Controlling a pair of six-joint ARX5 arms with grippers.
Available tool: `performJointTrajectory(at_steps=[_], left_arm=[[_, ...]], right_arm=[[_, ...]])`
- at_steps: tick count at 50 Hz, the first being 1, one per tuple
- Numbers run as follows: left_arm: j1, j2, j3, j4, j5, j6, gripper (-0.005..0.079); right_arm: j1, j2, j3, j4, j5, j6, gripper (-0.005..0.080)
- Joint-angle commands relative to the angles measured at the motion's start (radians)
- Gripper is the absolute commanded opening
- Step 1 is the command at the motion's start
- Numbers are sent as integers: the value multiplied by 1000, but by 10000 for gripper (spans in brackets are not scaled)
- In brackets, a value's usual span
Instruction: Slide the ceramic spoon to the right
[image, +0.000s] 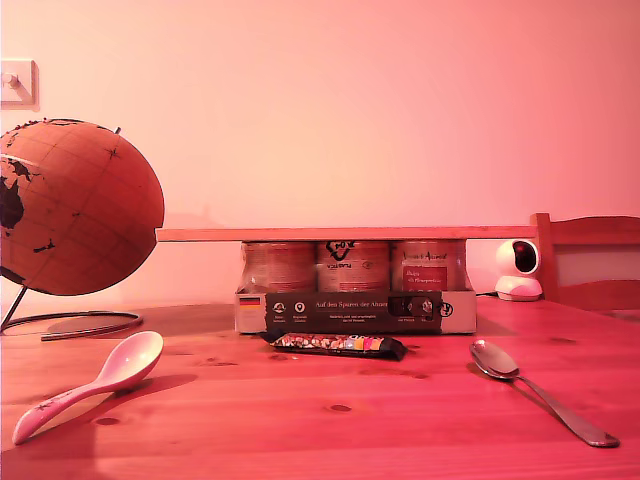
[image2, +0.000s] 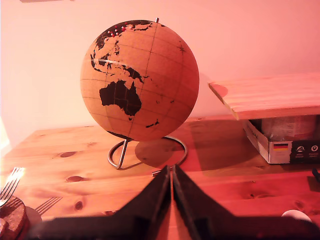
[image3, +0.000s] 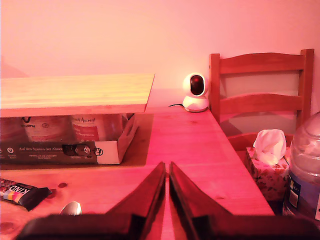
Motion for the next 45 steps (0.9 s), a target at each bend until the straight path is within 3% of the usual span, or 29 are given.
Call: performJointTrajectory(at_steps=[1, 16, 17, 22, 38, 45], left_arm=[[72, -13, 26, -119, 232, -20, -24], [72, -13, 26, -105, 255, -82, -24], [71, -13, 26, -98, 256, -155, -24], [70, -13, 26, -73, 259, -231, -24], [45, -12, 26, -76, 380, -301, -24], [13, -3, 27, -113, 397, -304, -24]], right_arm=[[40, -6, 41, 7, -72, 80, -12], [40, -6, 41, 14, -84, 94, -12], [40, -6, 41, 16, -92, 103, -12], [40, -6, 41, 18, -129, 133, -12], [103, -6, 41, -10, -416, 145, -12], [186, -6, 41, -24, -444, 201, -12]])
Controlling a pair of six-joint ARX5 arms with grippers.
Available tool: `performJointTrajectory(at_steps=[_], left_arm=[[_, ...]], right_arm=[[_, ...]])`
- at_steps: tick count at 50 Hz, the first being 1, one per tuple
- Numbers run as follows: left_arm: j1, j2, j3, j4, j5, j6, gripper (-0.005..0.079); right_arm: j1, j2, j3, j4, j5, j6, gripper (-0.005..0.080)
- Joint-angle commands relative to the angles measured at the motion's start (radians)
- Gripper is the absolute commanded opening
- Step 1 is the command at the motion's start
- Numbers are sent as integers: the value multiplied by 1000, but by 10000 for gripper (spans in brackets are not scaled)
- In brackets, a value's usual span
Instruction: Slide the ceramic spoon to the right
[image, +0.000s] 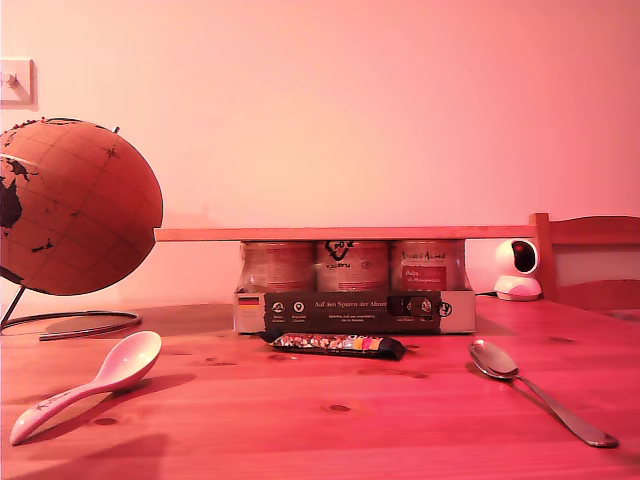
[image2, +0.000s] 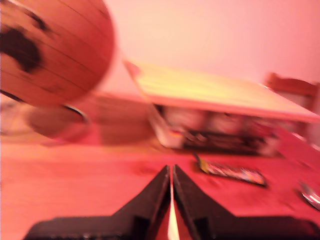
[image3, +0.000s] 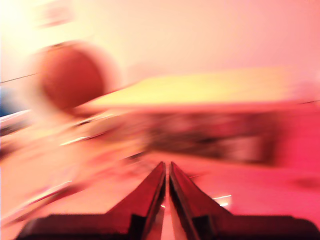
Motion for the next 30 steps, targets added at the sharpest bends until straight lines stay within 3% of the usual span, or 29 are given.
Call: performJointTrajectory(at_steps=[1, 12, 22, 30], left_arm=[[-17, 2, 6, -11, 5, -3, -24], [-90, 108, 19, -45, -14, -3, -23], [-158, 300, 79, -46, -77, 5, -21], [-215, 489, 136, -41, -105, 22, 13]], right_arm=[[42, -6, 6, 2, -4, 32, -12], [225, -6, 6, -40, 17, 58, -12], [377, -6, 6, -101, 137, 57, -12], [445, -6, 6, -122, 214, 49, -12]])
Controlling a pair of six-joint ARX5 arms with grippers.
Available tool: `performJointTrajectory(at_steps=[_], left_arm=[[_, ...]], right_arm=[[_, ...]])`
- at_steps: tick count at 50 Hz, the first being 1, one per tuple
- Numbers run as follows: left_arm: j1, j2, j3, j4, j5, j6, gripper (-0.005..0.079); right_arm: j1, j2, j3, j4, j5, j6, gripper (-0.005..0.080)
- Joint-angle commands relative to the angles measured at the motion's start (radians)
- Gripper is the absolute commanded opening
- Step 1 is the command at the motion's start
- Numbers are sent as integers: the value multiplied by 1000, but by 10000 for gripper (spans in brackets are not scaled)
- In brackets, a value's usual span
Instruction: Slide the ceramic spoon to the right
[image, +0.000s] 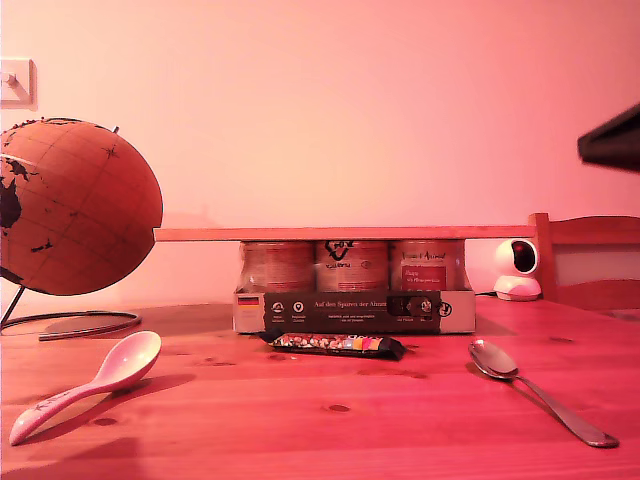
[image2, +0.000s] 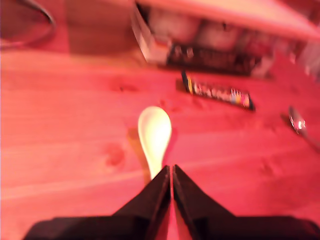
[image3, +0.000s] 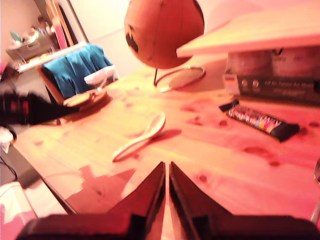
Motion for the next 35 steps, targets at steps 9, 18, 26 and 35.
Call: performJointTrajectory(at_steps=[9, 18, 26, 35], left_arm=[[-77, 266, 109, 14, -51, 14, -25], [-112, 458, 225, 9, -80, 16, -19], [-131, 623, 325, -35, -124, 15, -19], [-134, 789, 423, -106, -119, 16, -19]], right_arm=[[36, -6, 6, 0, 51, -6, -12], [36, -6, 6, -2, 53, -6, -12], [36, -6, 6, -4, 55, -6, -12], [36, -6, 6, -7, 55, -7, -12]])
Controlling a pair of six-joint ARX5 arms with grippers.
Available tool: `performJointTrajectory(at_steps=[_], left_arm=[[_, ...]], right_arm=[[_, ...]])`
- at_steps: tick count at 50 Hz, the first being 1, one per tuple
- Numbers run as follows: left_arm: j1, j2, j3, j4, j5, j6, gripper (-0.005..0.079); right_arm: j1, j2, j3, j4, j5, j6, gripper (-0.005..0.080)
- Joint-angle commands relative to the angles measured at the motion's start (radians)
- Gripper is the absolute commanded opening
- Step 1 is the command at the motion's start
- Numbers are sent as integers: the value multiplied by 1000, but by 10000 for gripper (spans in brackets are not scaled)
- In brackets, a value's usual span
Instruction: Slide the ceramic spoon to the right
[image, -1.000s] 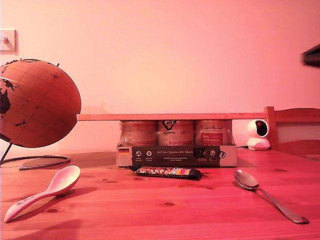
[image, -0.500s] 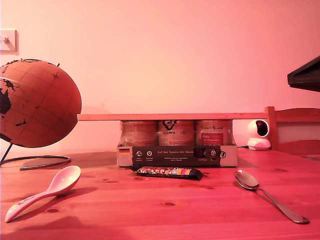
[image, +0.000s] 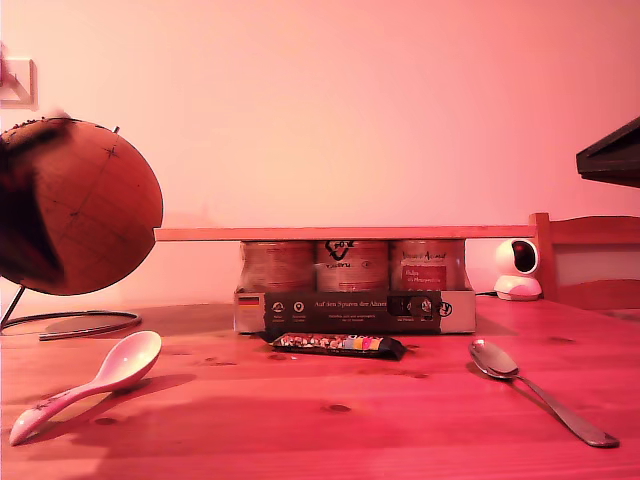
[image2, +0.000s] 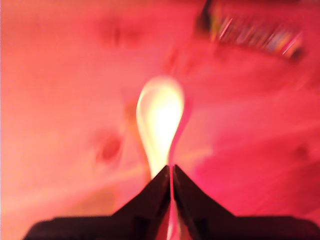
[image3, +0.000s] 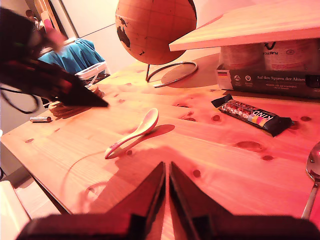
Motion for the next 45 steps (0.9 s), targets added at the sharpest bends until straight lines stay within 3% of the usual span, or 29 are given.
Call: performJointTrajectory(at_steps=[1, 5, 12, 14, 30, 45], left_arm=[[-7, 51, 37, -33, 1, 4, -19], [-13, 103, 88, -84, 3, 4, 17], [-41, 158, 170, -155, 27, 5, 300], [-48, 171, 187, -165, 26, 4, 326], [-94, 333, 233, -233, -25, -5, 321], [-97, 341, 286, -267, -85, -3, 285]], right_arm=[[4, -6, 6, 5, 4, -6, -12], [4, -6, 6, 5, 3, -24, -12], [4, -6, 6, 5, 3, -27, -12], [4, -6, 6, 5, 3, -27, -12], [4, -6, 6, 0, 7, -30, -12], [4, -6, 6, -3, 8, -30, -12]])
